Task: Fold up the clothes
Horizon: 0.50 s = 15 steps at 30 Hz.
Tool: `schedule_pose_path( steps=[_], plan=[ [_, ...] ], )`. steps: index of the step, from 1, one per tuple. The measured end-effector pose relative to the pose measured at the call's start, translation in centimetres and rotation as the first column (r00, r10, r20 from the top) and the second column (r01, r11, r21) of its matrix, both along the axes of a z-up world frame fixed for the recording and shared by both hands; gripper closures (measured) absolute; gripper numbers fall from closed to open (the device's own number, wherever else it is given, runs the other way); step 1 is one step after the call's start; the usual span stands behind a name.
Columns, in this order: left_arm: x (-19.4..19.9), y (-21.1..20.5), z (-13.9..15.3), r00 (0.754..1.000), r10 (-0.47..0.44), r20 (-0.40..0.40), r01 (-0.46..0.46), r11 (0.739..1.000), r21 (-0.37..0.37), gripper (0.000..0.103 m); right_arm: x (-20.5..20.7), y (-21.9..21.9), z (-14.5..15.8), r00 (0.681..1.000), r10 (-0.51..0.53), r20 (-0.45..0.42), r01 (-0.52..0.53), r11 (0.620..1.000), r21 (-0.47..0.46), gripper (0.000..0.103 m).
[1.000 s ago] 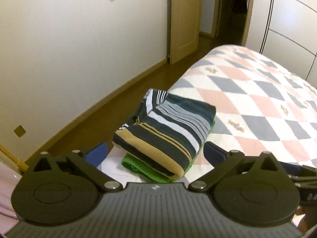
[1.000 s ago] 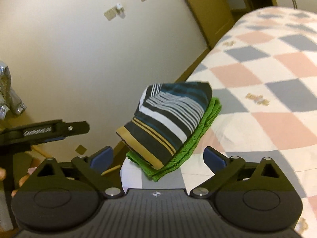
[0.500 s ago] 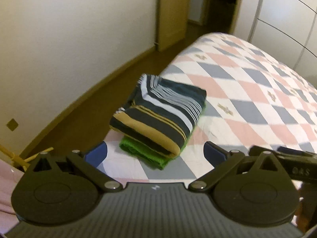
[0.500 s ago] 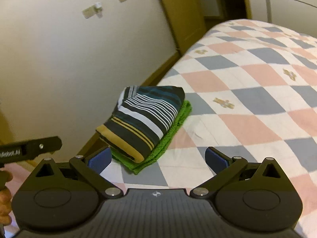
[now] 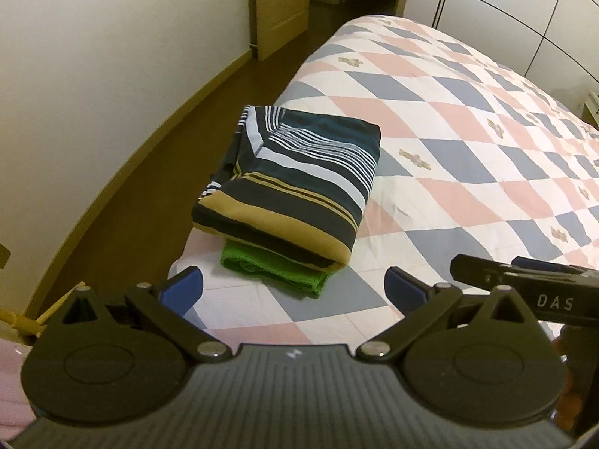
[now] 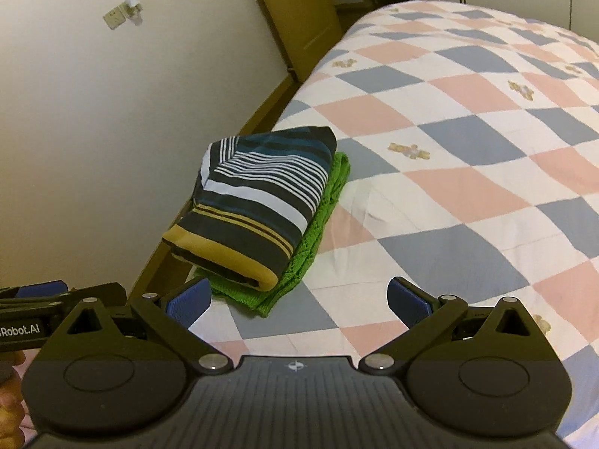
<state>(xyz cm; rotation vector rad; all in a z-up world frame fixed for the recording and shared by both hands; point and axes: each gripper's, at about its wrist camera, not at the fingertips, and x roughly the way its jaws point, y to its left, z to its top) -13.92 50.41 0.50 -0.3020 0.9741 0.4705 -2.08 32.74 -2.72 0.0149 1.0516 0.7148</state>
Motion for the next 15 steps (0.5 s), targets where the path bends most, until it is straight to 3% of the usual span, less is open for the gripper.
schedule_pose_path(
  steps=[15],
  plan=[
    [2.4,2.9,-1.9,1.0,-0.011,-0.002,0.011,1.0,-0.013,0.001,1.0,2.5,-1.0,1.0,0.012,0.007,-0.012,0.999,-0.031,0.0]
  ],
)
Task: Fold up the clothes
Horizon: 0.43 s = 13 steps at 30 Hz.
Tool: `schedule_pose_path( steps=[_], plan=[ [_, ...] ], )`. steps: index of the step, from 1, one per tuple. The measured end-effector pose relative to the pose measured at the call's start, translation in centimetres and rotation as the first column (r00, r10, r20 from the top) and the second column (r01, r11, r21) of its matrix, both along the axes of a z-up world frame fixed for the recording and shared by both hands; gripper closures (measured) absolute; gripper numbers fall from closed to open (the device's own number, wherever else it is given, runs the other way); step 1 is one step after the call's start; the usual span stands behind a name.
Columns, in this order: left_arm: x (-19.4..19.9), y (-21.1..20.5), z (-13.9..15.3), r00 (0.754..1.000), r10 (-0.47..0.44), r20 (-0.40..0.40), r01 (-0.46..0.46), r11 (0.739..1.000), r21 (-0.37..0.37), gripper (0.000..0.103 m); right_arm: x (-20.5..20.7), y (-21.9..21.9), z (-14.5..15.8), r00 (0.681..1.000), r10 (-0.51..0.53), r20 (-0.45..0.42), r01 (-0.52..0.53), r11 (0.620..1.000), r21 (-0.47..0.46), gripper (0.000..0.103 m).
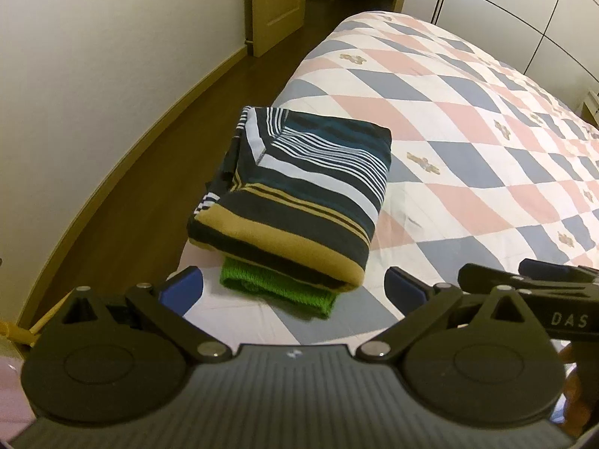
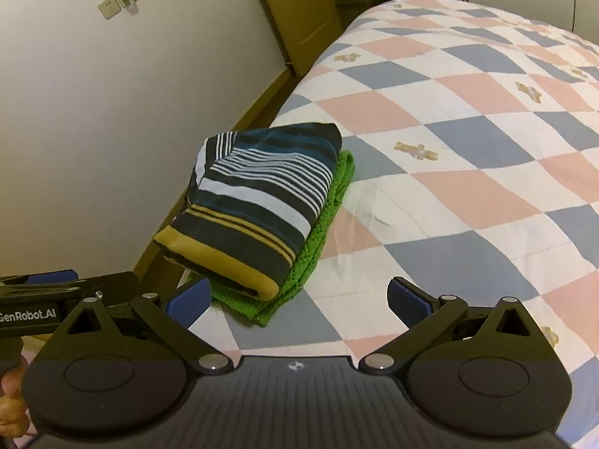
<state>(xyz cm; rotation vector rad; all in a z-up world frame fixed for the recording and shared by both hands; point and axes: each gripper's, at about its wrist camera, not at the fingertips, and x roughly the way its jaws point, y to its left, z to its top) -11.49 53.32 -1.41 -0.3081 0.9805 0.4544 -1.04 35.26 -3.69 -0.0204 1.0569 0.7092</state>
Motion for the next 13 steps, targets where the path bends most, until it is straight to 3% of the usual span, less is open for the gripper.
schedule_pose_path(
  steps=[13],
  plan=[
    [2.2,1.1,-0.2,1.0,-0.017,0.022,0.018,0.999,-0.027,0.001,1.3,0.9,0.6,1.0,0.011,0.017,-0.011,1.0,-0.002,0.0]
  ],
)
